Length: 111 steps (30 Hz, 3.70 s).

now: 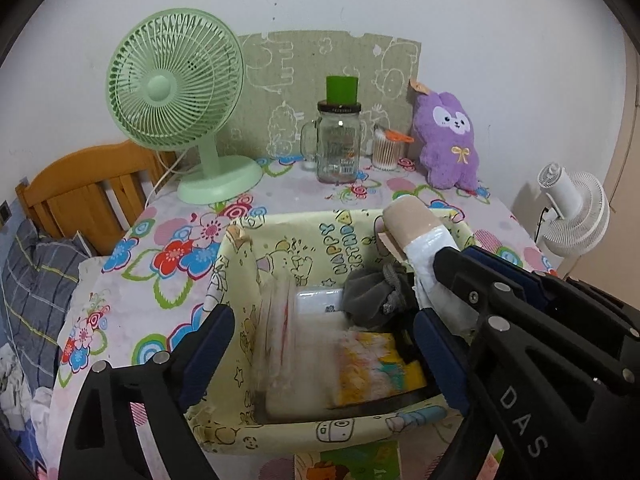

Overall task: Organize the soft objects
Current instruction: 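Release the tissue box into the fabric box while right tool drops white roll in, then withdraw both open tools back from the fabric box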

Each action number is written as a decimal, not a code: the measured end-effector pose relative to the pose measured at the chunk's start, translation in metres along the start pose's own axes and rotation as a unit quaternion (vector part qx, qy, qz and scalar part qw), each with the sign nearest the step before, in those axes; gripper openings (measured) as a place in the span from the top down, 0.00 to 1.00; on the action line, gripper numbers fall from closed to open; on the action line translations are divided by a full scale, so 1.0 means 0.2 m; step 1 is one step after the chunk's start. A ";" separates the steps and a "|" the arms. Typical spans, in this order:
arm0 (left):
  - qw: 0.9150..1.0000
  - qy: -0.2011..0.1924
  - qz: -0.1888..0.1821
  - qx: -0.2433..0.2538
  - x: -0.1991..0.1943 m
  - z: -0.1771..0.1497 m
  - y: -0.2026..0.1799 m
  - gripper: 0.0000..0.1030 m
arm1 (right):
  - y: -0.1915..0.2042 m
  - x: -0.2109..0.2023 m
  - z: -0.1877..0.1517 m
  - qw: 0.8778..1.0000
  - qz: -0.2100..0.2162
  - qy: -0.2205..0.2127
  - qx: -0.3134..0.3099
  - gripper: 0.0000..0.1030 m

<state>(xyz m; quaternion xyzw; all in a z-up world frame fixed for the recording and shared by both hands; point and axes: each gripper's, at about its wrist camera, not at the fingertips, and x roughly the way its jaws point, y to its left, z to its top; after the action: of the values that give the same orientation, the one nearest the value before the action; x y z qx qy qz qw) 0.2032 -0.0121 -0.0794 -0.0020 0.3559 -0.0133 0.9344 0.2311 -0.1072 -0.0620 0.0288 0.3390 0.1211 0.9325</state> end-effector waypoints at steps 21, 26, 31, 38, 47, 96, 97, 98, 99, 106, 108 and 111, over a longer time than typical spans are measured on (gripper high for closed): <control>1.000 -0.002 -0.004 0.016 -0.05 -0.04 -0.01 0.07 | 0.02 0.01 -0.04 1.000 0.002 0.017 -0.004 0.21; 1.000 -0.011 -0.005 0.017 -0.09 -0.05 -0.02 0.05 | 0.02 -0.04 -0.04 1.000 -0.008 0.011 -0.005 0.20; 1.000 -0.021 -0.009 0.018 -0.14 -0.06 -0.04 0.04 | 0.01 -0.11 -0.05 1.000 -0.019 -0.001 -0.005 0.14; 0.999 -0.035 -0.013 0.022 -0.21 -0.07 -0.07 0.02 | 0.00 -0.20 -0.07 0.999 -0.032 -0.014 -0.004 0.13; 0.998 -0.055 -0.011 0.025 -0.33 -0.09 -0.10 0.00 | 0.01 -0.35 -0.08 0.998 -0.043 -0.042 -0.005 0.09; 0.993 -0.114 -0.010 0.018 -0.72 -0.38 -0.10 0.00 | 0.12 -0.80 -0.36 0.994 -0.062 -0.089 -0.020 0.04; 0.993 -0.113 -0.013 0.019 -0.71 -0.38 -0.11 0.00 | 0.12 -0.80 -0.36 0.994 -0.064 -0.089 -0.020 0.04; 0.994 -0.111 -0.014 0.019 -0.71 -0.39 -0.11 0.00 | 0.12 -0.80 -0.37 0.994 -0.065 -0.087 -0.020 0.04; 0.994 -0.111 -0.014 0.020 -0.71 -0.39 -0.11 0.00 | 0.11 -0.79 -0.37 0.994 -0.066 -0.085 -0.020 0.04; 0.995 -0.095 -0.020 0.018 -0.65 -0.44 -0.11 0.00 | 0.10 -0.75 -0.42 0.994 -0.083 -0.074 -0.014 0.08; 0.995 -0.093 -0.020 0.019 -0.64 -0.45 -0.11 0.00 | 0.10 -0.74 -0.44 0.994 -0.082 -0.070 -0.014 0.08; 0.996 -0.089 -0.022 0.018 -0.61 -0.47 -0.11 0.00 | 0.08 -0.71 -0.46 0.994 -0.081 -0.066 -0.012 0.08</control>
<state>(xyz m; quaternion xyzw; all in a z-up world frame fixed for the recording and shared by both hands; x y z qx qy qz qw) 0.0486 -0.0311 -0.0679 0.0058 0.2712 -0.0400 0.9617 0.0630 -0.1285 -0.0421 -0.0024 0.2765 0.0473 0.9598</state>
